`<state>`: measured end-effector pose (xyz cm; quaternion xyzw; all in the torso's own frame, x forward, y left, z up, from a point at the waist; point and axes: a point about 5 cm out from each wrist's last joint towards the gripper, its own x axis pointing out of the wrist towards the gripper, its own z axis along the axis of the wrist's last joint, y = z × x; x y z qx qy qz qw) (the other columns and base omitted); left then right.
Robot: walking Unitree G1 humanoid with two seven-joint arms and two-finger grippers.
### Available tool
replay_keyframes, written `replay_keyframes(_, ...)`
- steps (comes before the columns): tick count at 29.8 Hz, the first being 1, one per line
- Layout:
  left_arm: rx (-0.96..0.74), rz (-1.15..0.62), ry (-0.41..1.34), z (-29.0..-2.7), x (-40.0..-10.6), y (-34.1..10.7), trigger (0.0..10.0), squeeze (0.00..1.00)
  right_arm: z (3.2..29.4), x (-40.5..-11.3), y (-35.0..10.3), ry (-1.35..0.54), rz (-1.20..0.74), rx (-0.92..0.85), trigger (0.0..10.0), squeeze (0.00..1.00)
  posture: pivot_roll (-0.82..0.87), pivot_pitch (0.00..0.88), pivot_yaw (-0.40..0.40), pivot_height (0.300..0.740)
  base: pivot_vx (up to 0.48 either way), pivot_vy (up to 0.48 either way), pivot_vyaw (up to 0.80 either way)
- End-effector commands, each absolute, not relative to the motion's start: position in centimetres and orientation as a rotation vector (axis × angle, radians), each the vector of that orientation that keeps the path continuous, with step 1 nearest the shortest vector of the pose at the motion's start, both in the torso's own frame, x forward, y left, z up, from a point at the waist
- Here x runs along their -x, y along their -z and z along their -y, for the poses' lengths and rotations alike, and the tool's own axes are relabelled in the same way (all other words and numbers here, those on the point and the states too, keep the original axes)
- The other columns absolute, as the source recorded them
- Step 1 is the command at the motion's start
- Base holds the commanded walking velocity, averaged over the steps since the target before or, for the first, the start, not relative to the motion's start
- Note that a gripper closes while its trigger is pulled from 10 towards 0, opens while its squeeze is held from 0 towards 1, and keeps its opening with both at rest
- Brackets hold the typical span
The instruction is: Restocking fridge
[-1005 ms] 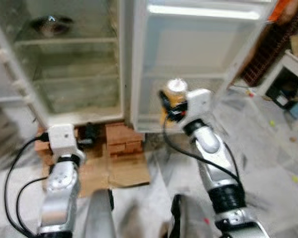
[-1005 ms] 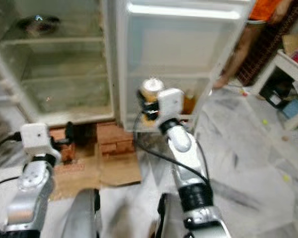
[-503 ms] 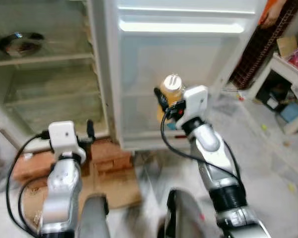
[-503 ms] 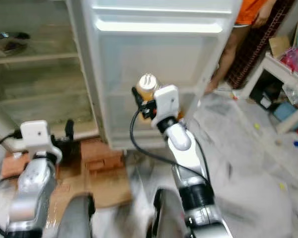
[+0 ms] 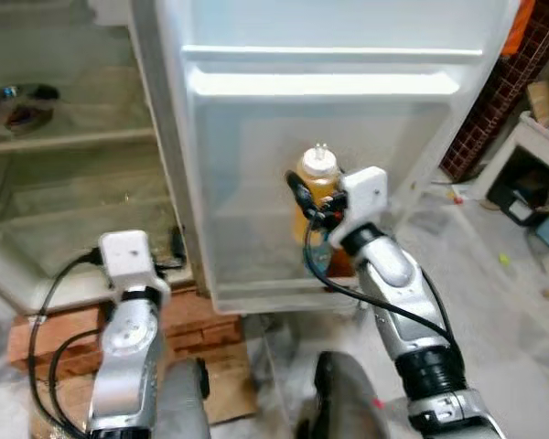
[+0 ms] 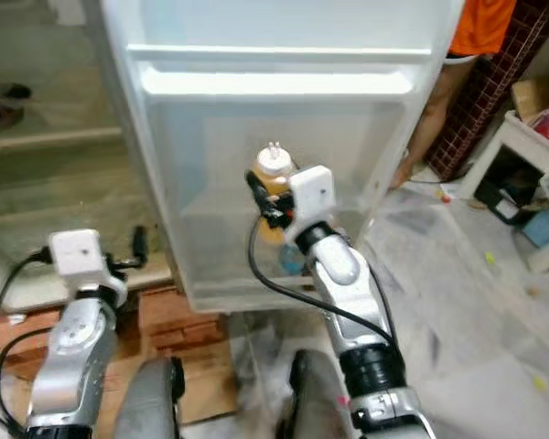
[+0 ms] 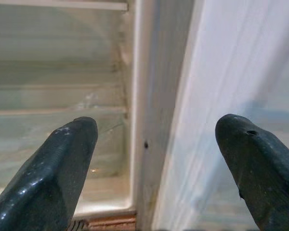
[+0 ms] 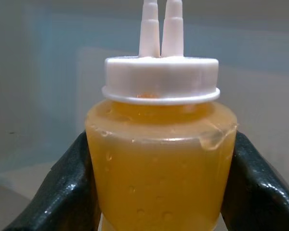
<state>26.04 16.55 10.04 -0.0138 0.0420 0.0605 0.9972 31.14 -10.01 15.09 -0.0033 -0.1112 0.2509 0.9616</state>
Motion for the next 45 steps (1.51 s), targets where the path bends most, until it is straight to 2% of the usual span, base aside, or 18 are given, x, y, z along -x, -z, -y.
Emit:
replay_keyframes(1, 0.007, -0.093, -0.157, -17.4, -25.8, -9.9, 10.0, 0.0, 8.9, -30.7, -15.5, -0.582, 0.234, -0.008, 10.0, 0.0, 0.07, 0.003, -0.051, 0.58, 0.0, 0.0, 0.0)
replay_keyframes(8, -0.026, -0.118, -0.217, -18.0, -25.5, -9.7, 10.0, 0.0, 7.9, -29.6, -14.2, -0.729, 0.148, -0.03, 10.0, 0.0, 0.08, 0.005, -0.048, 0.58, 0.0, 0.0, 0.0)
replay_keyframes(12, -0.008, -0.155, -0.253, -18.5, -24.9, -9.0, 10.0, 0.0, 7.8, -29.4, -13.9, -0.74, 0.137, -0.024, 10.0, 0.0, 0.08, 0.018, -0.048, 0.575, 0.0, 0.0, 0.0)
replay_keyframes(21, -0.002, -0.201, -0.285, -19.6, -23.5, -8.7, 10.0, 0.0, 7.2, -29.7, -13.2, -0.763, 0.139, 0.022, 10.0, 0.0, 0.11, 0.053, -0.044, 0.531, 0.0, 0.0, 0.0)
replay_keyframes(26, -0.01, -0.205, -0.289, -19.8, -23.3, -9.0, 10.0, 0.0, 6.3, -29.8, -13.0, -0.82, 0.163, 0.081, 10.0, 0.0, 0.12, 0.072, -0.043, 0.496, 0.0, 0.0, 0.0)
replay_keyframes(41, -0.032, -0.192, -0.325, -20.3, -22.3, -9.8, 10.0, 0.0, 5.0, -30.5, -13.5, -0.852, 0.24, 0.159, 10.0, 0.0, 0.15, 0.115, -0.048, 0.476, 0.0, 0.0, 0.0)
replay_keyframes(45, -0.09, -0.172, -0.319, -20.4, -22.0, -10.1, 10.0, 0.0, 4.9, -30.5, -13.6, -0.834, 0.275, 0.207, 10.0, 0.0, 0.17, 0.144, -0.054, 0.471, 0.0, 0.0, 0.0)
